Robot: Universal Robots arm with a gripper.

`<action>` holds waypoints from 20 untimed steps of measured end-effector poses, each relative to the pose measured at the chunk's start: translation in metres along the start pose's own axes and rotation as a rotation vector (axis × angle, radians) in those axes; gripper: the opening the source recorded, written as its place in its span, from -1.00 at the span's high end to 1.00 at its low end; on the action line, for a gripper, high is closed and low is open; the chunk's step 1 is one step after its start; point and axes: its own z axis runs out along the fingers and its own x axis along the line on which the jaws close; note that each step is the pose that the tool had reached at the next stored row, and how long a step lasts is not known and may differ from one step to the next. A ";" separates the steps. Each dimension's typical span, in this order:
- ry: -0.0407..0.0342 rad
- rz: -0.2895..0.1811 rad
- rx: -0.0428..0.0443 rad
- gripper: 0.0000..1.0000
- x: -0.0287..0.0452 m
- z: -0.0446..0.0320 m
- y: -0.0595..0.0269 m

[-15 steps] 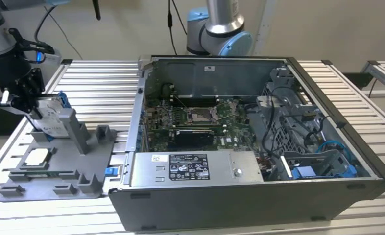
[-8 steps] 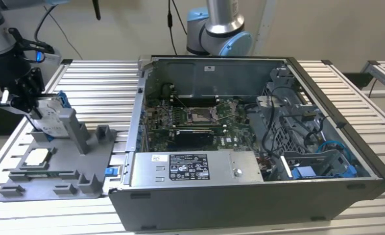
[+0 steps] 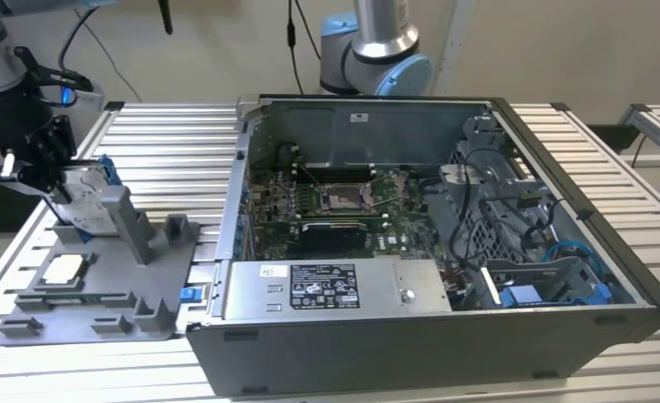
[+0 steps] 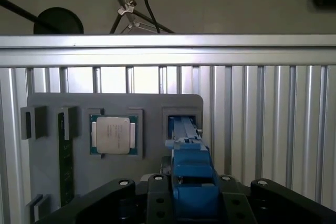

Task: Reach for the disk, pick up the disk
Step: 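Pick up the disk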

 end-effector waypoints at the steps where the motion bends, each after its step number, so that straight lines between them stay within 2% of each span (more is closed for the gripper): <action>1: -0.0002 0.000 0.0000 1.00 0.0000 -0.0001 0.0000; 20: -0.0002 0.000 -0.0001 1.00 -0.0002 -0.0069 0.0000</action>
